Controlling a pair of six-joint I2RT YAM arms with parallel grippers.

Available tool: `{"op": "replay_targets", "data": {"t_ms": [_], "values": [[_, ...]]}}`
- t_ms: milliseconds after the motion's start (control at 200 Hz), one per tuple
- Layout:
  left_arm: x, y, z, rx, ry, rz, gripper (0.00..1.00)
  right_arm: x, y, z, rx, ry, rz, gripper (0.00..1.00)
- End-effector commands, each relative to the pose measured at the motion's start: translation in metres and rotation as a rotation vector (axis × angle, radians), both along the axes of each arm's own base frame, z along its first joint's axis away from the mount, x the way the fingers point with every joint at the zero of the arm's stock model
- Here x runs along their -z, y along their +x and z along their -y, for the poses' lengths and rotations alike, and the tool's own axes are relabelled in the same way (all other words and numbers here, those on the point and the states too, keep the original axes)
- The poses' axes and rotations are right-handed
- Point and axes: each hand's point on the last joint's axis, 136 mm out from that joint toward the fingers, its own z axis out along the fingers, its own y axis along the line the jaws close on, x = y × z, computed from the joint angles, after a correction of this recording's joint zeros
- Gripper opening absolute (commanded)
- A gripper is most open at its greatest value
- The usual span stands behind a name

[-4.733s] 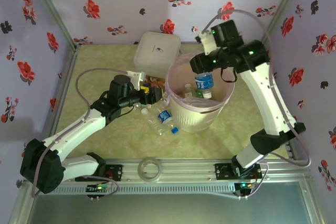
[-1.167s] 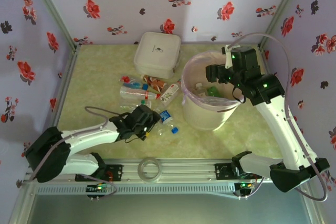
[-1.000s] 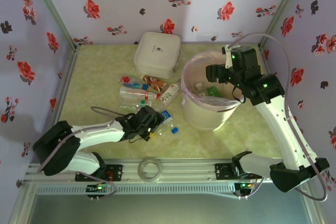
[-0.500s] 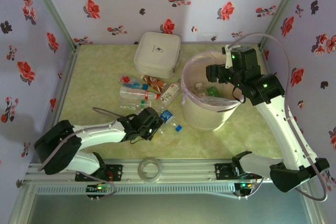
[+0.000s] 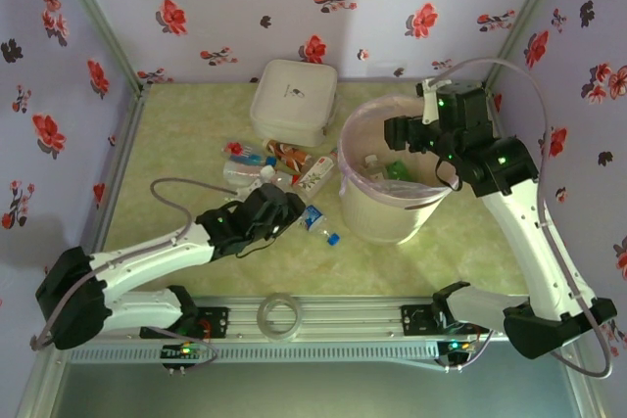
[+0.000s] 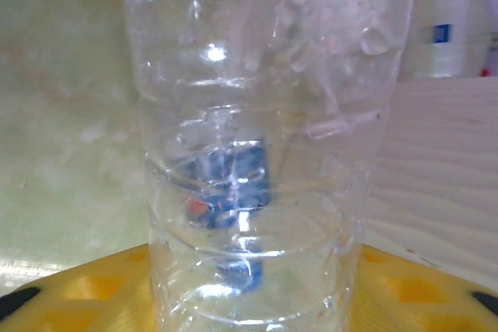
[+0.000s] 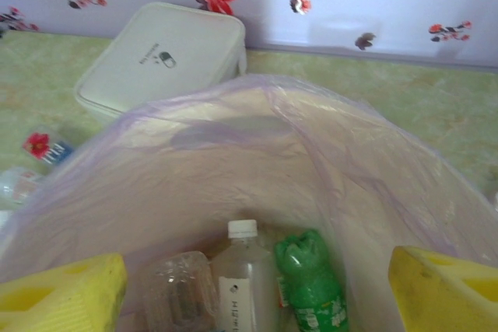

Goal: Put the plastic bottles in the bin

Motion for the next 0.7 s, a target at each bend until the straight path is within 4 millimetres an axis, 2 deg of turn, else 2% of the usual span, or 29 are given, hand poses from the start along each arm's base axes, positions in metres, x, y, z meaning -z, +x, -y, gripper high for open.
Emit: {"op": "replay_targets", "data": {"t_ms": [0, 105, 210, 315, 430, 575, 695], "values": [[-0.032, 0.018, -0.010, 0.073, 0.119, 0.186, 0.33, -0.020, -0.009, -0.012, -0.056, 0.087, 0.010, 0.87], [-0.052, 0.029, -0.023, 0.108, 0.175, 0.263, 0.12, -0.038, -0.015, -0.025, -0.110, 0.149, 0.032, 0.87], [-0.080, 0.048, -0.032, 0.145, 0.189, 0.366, 0.00, -0.052, -0.023, -0.054, -0.224, 0.205, 0.030, 0.86], [-0.114, 0.067, -0.035, 0.162, 0.172, 0.464, 0.01, -0.059, -0.030, -0.086, -0.330, 0.208, 0.030, 0.87], [-0.147, 0.074, -0.029, 0.222, 0.194, 0.589, 0.05, -0.062, -0.036, -0.127, -0.463, 0.249, 0.001, 0.87], [-0.171, 0.066, -0.016, 0.338, 0.202, 0.709, 0.07, -0.075, -0.035, -0.149, -0.530, 0.288, 0.014, 0.87], [-0.183, 0.058, -0.008, 0.398, 0.162, 0.782, 0.08, -0.073, -0.032, -0.168, -0.571, 0.320, -0.011, 0.89]]}}
